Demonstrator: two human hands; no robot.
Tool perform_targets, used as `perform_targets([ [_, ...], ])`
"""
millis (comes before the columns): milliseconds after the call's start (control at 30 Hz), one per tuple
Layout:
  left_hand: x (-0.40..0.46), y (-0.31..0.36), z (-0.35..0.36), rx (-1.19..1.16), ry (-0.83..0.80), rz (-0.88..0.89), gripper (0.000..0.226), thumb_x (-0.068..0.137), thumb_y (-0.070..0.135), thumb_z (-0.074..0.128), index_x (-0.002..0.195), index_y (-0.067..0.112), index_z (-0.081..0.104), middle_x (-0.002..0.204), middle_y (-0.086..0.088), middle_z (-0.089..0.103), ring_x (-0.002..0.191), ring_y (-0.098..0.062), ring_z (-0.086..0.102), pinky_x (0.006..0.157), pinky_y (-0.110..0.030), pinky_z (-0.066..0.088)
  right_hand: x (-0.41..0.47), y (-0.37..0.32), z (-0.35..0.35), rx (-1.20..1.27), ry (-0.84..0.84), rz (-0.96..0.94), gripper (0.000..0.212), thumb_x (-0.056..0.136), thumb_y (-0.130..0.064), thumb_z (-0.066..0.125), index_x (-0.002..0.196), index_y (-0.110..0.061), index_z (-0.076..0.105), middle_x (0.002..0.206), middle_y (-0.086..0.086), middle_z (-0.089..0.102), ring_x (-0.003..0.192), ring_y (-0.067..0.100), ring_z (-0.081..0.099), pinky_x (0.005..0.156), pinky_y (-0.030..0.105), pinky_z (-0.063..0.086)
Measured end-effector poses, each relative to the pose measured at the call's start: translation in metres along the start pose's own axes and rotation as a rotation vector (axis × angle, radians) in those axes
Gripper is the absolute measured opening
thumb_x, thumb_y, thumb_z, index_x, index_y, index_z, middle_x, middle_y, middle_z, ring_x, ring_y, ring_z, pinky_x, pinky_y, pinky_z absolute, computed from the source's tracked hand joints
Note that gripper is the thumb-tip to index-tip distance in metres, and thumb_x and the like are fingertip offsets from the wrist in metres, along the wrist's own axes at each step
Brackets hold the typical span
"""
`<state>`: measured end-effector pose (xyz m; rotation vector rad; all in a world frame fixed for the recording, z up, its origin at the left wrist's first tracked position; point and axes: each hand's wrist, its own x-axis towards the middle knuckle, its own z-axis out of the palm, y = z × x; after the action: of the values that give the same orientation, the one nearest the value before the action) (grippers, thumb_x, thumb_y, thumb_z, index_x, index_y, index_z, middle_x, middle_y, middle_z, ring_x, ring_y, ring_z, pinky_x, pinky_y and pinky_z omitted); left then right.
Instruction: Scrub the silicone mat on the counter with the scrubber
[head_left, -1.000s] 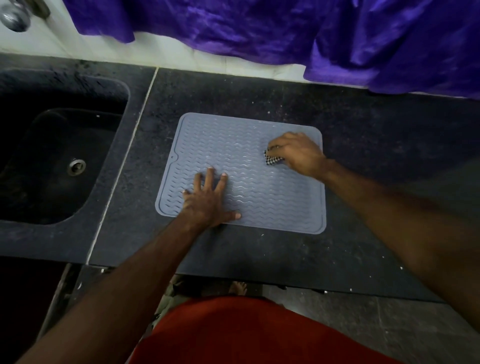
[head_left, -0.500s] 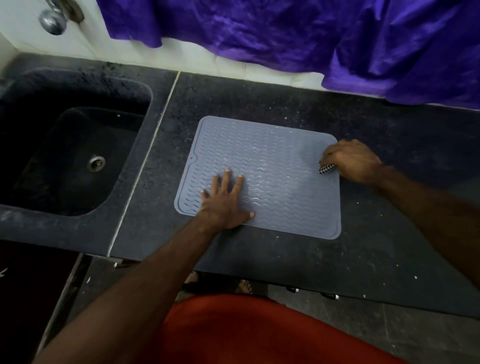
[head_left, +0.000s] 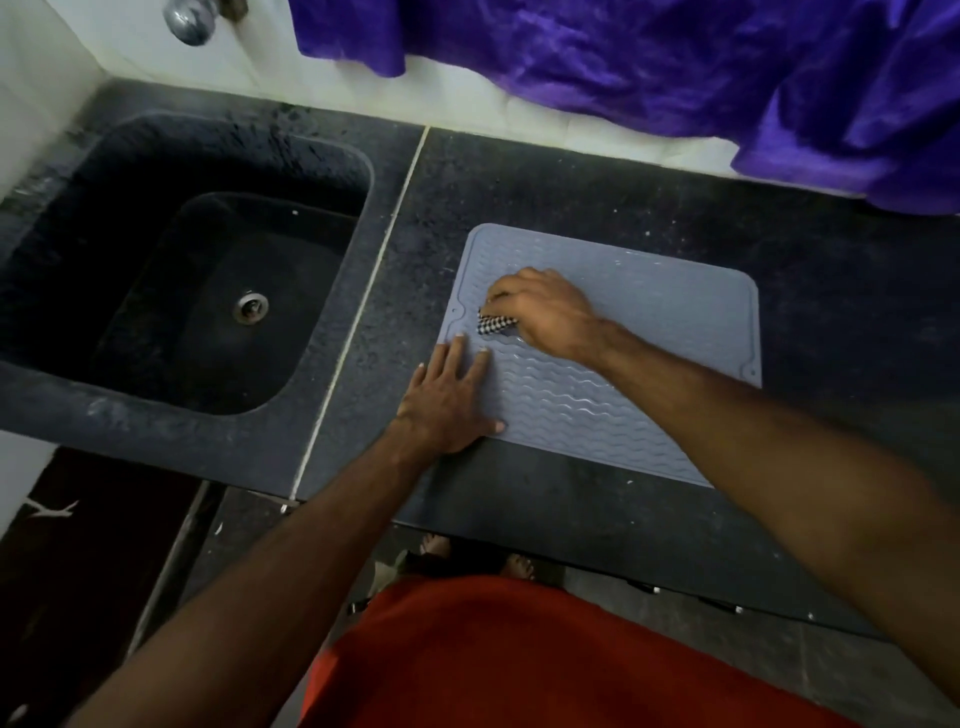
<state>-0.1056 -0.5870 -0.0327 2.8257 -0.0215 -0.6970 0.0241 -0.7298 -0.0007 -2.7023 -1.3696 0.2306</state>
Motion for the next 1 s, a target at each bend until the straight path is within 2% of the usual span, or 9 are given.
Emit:
perform_targets([
  [233, 0.004, -0.007, 0.0, 0.011, -0.014, 0.064, 0.103, 0.085, 0.058, 0.061, 0.156, 0.025, -0.007, 0.16, -0.015, -0.021, 0.148, -0.034, -0.016, 0.12, -0.049, 0.006, 0.014, 0.016, 0.003, 0.056, 0.021, 0.118, 0.055, 0.078, 0.005, 0.058, 0.125, -0.024, 0.06, 0.133, -0.001, 0.054, 0.12, 0.026, 0.045, 0.097, 0.039, 0.036],
  [400, 0.004, -0.002, 0.001, 0.143, 0.0, 0.166, 0.093, 0.093, 0.051, 0.055, 0.155, 0.03, -0.011, 0.159, -0.013, -0.025, 0.148, -0.036, -0.015, 0.119, -0.048, 0.002, 0.027, 0.016, 0.004, 0.033, 0.047, 0.077, 0.059, 0.076, 0.008, 0.058, 0.126, -0.024, 0.06, 0.135, -0.001, 0.053, 0.122, 0.026, 0.044, 0.097, 0.04, 0.034],
  [533, 0.007, -0.001, -0.003, 0.104, -0.068, 0.169, 0.093, 0.093, 0.045, 0.057, 0.154, 0.03, -0.011, 0.158, -0.012, -0.027, 0.147, -0.037, -0.016, 0.119, -0.05, 0.009, 0.051, -0.002, 0.009, -0.064, -0.03, 0.01, 0.058, 0.081, -0.001, 0.057, 0.134, -0.026, 0.052, 0.143, -0.001, 0.046, 0.131, 0.024, 0.036, 0.102, 0.038, 0.028],
  [667, 0.006, 0.0, -0.005, 0.108, -0.093, 0.167, 0.091, 0.095, 0.045, 0.055, 0.155, 0.029, -0.011, 0.158, -0.012, -0.028, 0.146, -0.038, -0.018, 0.118, -0.05, 0.01, 0.038, 0.01, 0.023, -0.194, -0.062, -0.073, 0.045, 0.095, -0.027, 0.038, 0.139, -0.023, 0.045, 0.147, 0.001, 0.041, 0.135, 0.025, 0.034, 0.108, 0.038, 0.024],
  [733, 0.007, -0.001, -0.006, 0.116, -0.106, 0.166, 0.089, 0.096, 0.045, 0.053, 0.155, 0.029, -0.011, 0.158, -0.013, -0.029, 0.146, -0.038, -0.019, 0.118, -0.051, 0.011, 0.018, 0.022, 0.02, -0.229, -0.064, -0.085, 0.047, 0.089, -0.017, 0.054, 0.136, -0.025, 0.049, 0.145, 0.001, 0.045, 0.13, 0.028, 0.04, 0.103, 0.041, 0.031],
  [800, 0.008, 0.0, -0.005, 0.138, -0.118, 0.164, 0.087, 0.096, 0.045, 0.051, 0.155, 0.028, -0.011, 0.157, -0.014, -0.029, 0.146, -0.038, -0.019, 0.118, -0.051, 0.012, 0.0, 0.039, 0.017, -0.235, -0.098, -0.072, 0.06, 0.078, -0.009, 0.07, 0.133, -0.028, 0.053, 0.142, 0.001, 0.049, 0.124, 0.028, 0.046, 0.095, 0.04, 0.038],
  [900, 0.008, 0.003, -0.006, 0.179, -0.116, 0.165, 0.086, 0.098, 0.045, 0.049, 0.155, 0.026, -0.012, 0.157, -0.016, -0.029, 0.146, -0.04, -0.019, 0.117, -0.052, 0.014, -0.013, 0.042, 0.007, -0.23, -0.168, -0.008, 0.058, 0.08, -0.008, 0.067, 0.132, -0.029, 0.054, 0.141, 0.0, 0.049, 0.124, 0.028, 0.046, 0.094, 0.038, 0.038],
  [1000, 0.007, 0.007, -0.01, 0.205, -0.133, 0.158, 0.084, 0.099, 0.041, 0.048, 0.155, 0.025, -0.013, 0.157, -0.019, -0.028, 0.145, -0.042, -0.017, 0.116, -0.053, 0.018, 0.008, 0.027, -0.002, -0.129, -0.098, 0.046, 0.057, 0.081, -0.004, 0.063, 0.131, -0.029, 0.054, 0.14, -0.003, 0.049, 0.124, 0.025, 0.044, 0.097, 0.037, 0.033],
])
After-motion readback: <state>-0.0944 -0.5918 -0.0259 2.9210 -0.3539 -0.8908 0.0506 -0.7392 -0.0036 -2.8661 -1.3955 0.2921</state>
